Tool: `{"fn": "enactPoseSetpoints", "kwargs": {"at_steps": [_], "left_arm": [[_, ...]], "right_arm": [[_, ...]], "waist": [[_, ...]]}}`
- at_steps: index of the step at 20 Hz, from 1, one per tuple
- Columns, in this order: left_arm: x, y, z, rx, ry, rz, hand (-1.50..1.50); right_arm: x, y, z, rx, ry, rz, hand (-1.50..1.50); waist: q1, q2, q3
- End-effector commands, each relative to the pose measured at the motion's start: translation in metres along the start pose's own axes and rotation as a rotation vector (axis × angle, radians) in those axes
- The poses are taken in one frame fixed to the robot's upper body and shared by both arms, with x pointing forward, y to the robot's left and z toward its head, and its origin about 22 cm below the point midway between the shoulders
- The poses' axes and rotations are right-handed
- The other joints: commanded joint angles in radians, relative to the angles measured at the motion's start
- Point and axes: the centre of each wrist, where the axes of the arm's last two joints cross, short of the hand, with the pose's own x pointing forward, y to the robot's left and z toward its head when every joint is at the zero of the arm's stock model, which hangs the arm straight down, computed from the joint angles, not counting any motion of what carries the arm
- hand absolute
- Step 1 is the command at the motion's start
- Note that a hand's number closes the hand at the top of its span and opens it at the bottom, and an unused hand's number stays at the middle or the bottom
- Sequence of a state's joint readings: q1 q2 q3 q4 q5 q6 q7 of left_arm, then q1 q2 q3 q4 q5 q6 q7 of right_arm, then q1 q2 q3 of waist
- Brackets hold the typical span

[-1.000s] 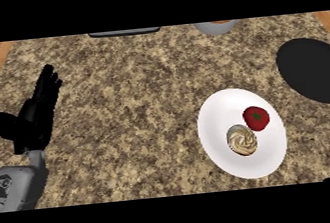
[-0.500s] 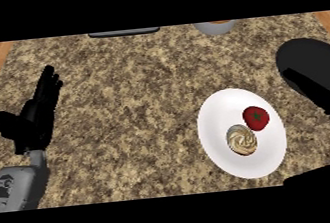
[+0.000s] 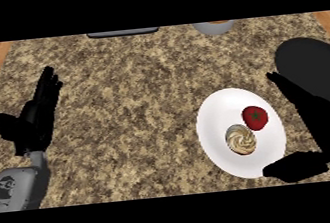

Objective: Pick the cupcake from the plate and place it in the pan

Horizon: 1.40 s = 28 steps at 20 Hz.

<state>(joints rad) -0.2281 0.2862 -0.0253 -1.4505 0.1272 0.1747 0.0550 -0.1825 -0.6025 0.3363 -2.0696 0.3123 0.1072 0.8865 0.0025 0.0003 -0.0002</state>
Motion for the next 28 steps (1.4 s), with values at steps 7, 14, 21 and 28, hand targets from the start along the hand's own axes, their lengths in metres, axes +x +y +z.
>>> {"fn": "enactPoseSetpoints", "kwargs": {"at_steps": [7, 14, 21, 28], "left_arm": [[-0.014, -0.001, 0.004, 0.008, 0.002, -0.015, 0.0], [0.009, 0.006, -0.001, -0.004, 0.004, 0.006, 0.0], [-0.001, -0.002, 0.002, 0.016, 0.0, -0.007, 0.0], [0.01, -0.015, 0.001, 0.007, -0.006, 0.008, 0.0]], "right_arm": [[-0.026, 0.018, -0.035, 0.094, 0.059, 0.013, -1.5], [-0.027, 0.048, -0.027, 0.178, 0.04, 0.056, -1.5], [-0.028, 0.053, -0.055, 0.223, 0.084, 0.098, -1.5], [-0.02, 0.06, -0.06, 0.241, 0.163, 0.251, -1.5]], "waist": [[-0.002, 0.001, 0.0], [-0.003, -0.001, 0.0], [-0.001, 0.0, 0.0], [-0.001, 0.0, 0.0]]}}
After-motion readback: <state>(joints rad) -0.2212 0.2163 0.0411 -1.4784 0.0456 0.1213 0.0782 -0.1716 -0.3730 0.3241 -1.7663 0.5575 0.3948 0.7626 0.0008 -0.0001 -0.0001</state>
